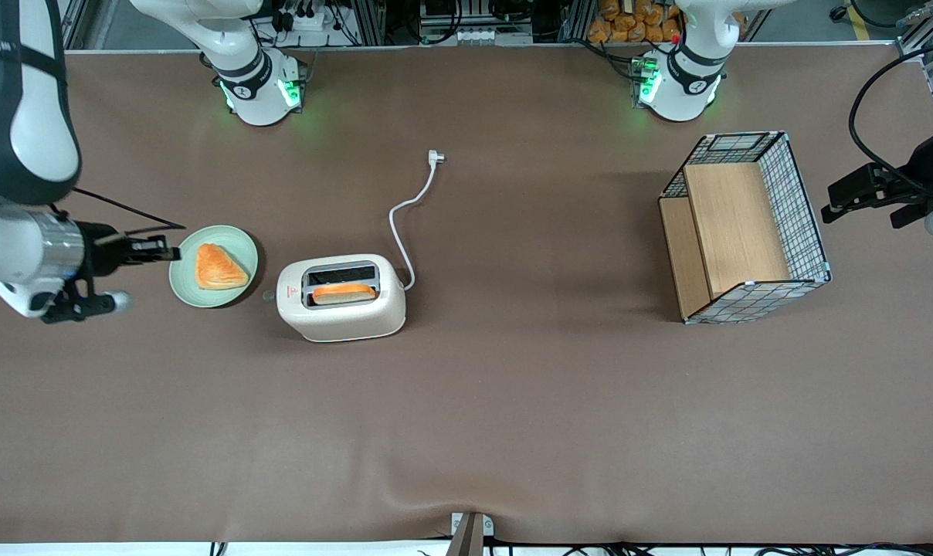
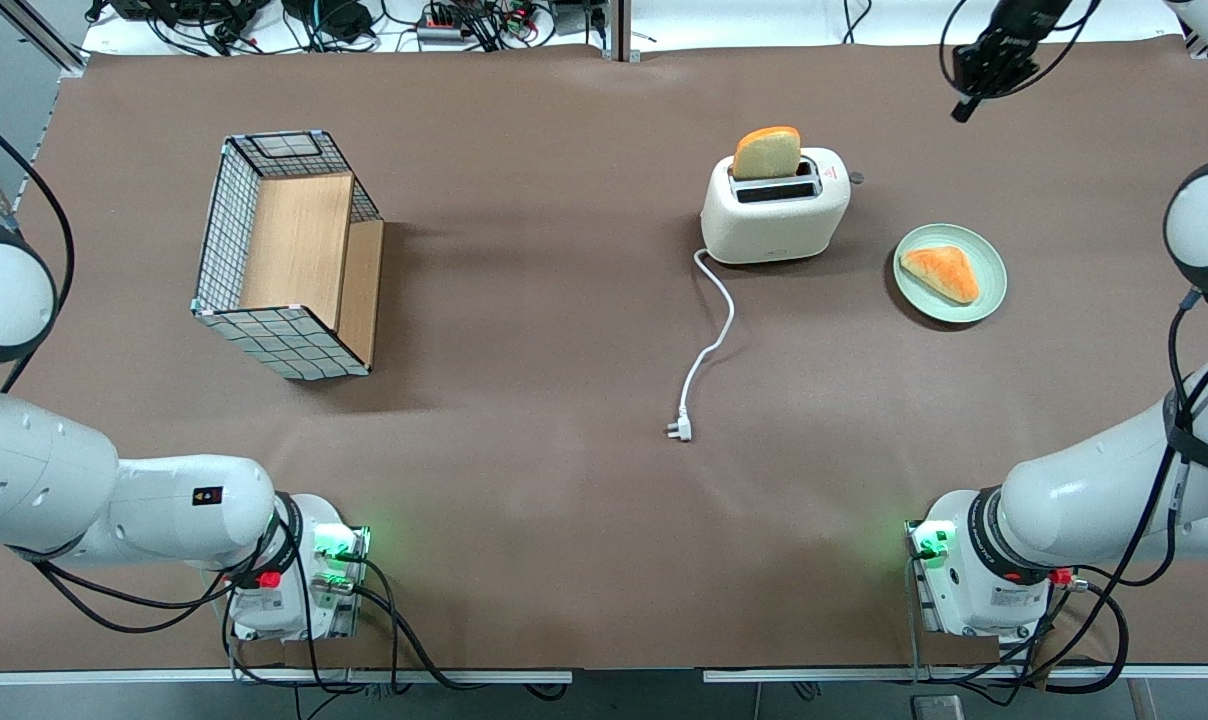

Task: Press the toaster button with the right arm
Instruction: 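Move the right gripper over the plate toward the toaster's brass button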

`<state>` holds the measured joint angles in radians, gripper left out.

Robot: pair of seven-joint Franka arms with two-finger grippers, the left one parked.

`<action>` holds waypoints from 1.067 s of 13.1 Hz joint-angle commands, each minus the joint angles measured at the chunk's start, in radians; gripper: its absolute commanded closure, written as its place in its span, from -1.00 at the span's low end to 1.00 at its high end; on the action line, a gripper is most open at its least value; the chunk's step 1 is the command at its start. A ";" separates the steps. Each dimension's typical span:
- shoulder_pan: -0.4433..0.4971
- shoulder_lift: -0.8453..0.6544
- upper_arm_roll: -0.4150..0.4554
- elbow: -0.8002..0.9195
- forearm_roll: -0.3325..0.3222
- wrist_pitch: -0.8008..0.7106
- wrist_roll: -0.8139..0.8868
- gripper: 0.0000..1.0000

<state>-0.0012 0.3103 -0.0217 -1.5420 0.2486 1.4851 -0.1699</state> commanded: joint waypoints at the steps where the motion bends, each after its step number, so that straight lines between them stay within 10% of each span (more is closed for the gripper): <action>1: 0.015 0.041 0.000 0.006 0.037 0.033 -0.017 1.00; 14: 0.053 0.046 0.003 -0.291 0.248 0.400 -0.072 1.00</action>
<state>0.0541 0.3771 -0.0188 -1.8043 0.4555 1.8633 -0.2206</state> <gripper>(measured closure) 0.991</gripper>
